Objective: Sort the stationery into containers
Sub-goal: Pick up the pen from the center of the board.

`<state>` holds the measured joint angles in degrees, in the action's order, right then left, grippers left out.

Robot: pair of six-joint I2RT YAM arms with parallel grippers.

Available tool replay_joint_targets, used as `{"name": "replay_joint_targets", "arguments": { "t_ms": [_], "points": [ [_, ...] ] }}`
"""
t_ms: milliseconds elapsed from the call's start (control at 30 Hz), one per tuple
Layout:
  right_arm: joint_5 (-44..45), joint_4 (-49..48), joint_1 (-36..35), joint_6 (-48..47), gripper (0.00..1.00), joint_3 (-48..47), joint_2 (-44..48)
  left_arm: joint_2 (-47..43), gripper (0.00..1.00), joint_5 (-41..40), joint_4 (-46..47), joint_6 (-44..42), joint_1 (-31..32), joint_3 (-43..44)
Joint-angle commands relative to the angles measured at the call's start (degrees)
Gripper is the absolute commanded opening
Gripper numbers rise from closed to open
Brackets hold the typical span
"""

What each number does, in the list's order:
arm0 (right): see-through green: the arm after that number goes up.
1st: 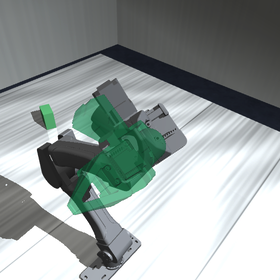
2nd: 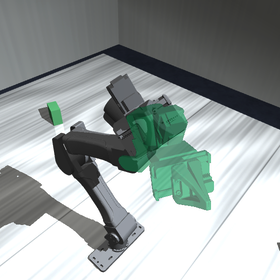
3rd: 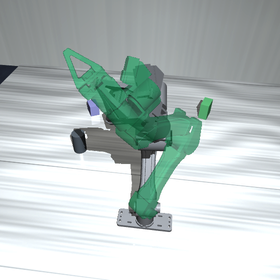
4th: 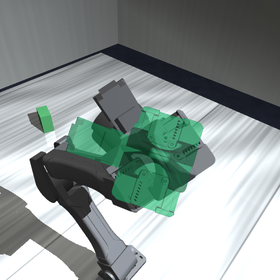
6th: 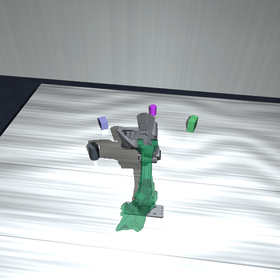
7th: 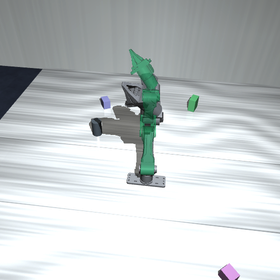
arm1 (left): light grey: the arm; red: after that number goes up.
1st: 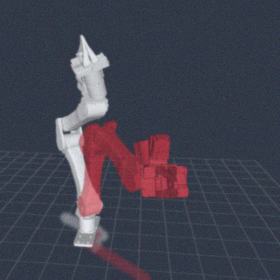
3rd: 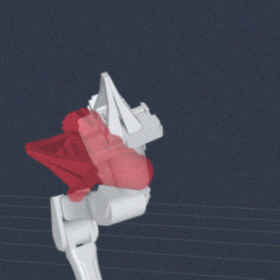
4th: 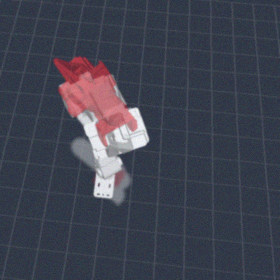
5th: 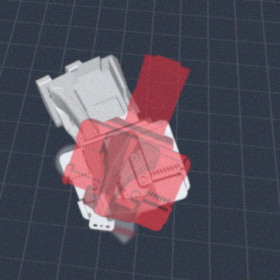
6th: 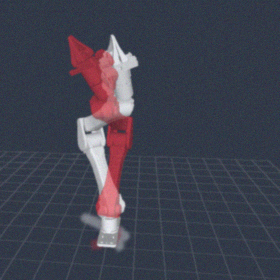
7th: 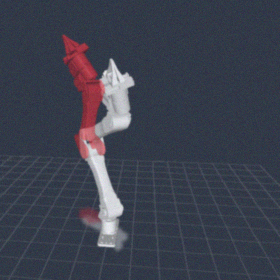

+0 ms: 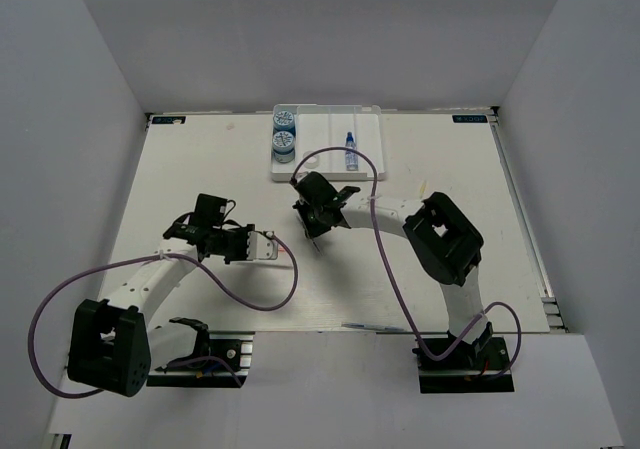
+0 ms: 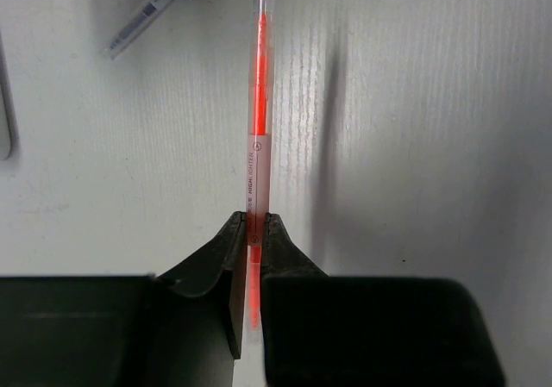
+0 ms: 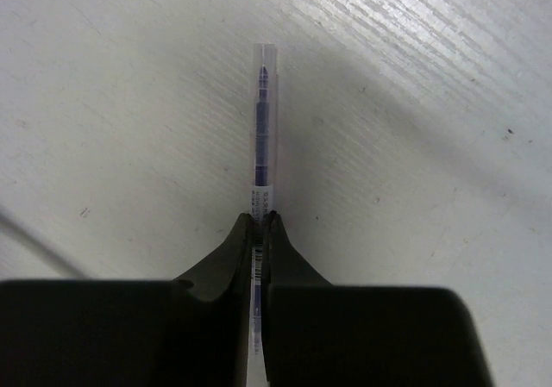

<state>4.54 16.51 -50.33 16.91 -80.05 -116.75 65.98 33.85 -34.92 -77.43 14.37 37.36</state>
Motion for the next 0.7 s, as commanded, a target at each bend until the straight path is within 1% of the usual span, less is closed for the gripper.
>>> {"name": "replay_joint_targets", "arguments": {
  "t_ms": [0, 133, 233, 267, 300, 333, 367, 433, 467, 533, 567, 600, 633, 667],
  "points": [
    [-1.3, 5.2, 0.2, -1.5, 0.00, 2.0, 1.7, -0.5, 0.00, 2.5, 1.3, 2.2, 0.0, 2.4],
    [-3.0, 6.9, 1.5, -0.6, 0.00, -0.3, 8.4, 1.2, 0.00, 5.3, 0.7, 6.1, 0.0, 5.4],
    [-1.6, 7.1, 3.6, -0.1, 0.00, -2.3, 12.9, 3.2, 0.00, 6.9, 0.6, 9.7, 0.6, 8.3],
    [-0.4, 7.0, 6.4, -0.1, 0.00, -2.7, 14.2, 3.6, 0.00, 8.8, 1.3, 13.2, 0.6, 9.2],
    [0.6, 6.6, 7.4, -0.3, 0.00, -3.2, 16.0, 4.2, 0.00, 9.6, 2.0, 15.3, 0.6, 10.1],
    [0.9, 6.0, 8.6, -0.8, 0.00, -3.4, 16.6, 4.8, 0.00, 10.2, 2.7, 17.4, 0.6, 11.8],
    [1.6, 4.5, 11.9, -2.6, 0.00, -3.6, 17.3, 5.0, 0.00, 11.1, 4.1, 20.7, 1.1, 12.5],
    [3.1, 3.6, 14.4, -4.0, 0.00, -6.6, 16.8, 6.6, 0.00, 11.8, 8.1, 25.0, 1.6, 14.7],
    [3.7, 3.5, 18.3, -4.8, 0.00, -8.1, 15.2, 7.1, 0.00, 11.9, 9.6, 30.0, 1.6, 15.5],
    [4.5, 2.4, 21.8, -5.7, 0.00, -12.1, 13.0, 9.3, 0.00, 11.8, 12.6, 36.2, 2.2, 17.3],
    [4.9, 1.1, 23.9, -6.2, 0.00, -13.4, 10.7, 10.2, 0.00, 11.2, 15.2, 43.0, 2.8, 19.7],
    [5.2, 0.6, 24.9, -6.1, 0.00, -14.9, 9.4, 11.1, 0.00, 10.9, 16.6, 46.5, 2.8, 21.0],
    [4.5, 0.1, 26.4, -6.1, 0.00, -17.0, 8.3, 12.8, 0.00, 10.5, 19.2, 54.2, 2.8, 22.4],
    [4.5, -0.9, 26.9, -6.4, 0.00, -18.1, 6.2, 13.5, 0.00, 10.2, 20.6, 58.0, 2.8, 25.3]
  ]
}}
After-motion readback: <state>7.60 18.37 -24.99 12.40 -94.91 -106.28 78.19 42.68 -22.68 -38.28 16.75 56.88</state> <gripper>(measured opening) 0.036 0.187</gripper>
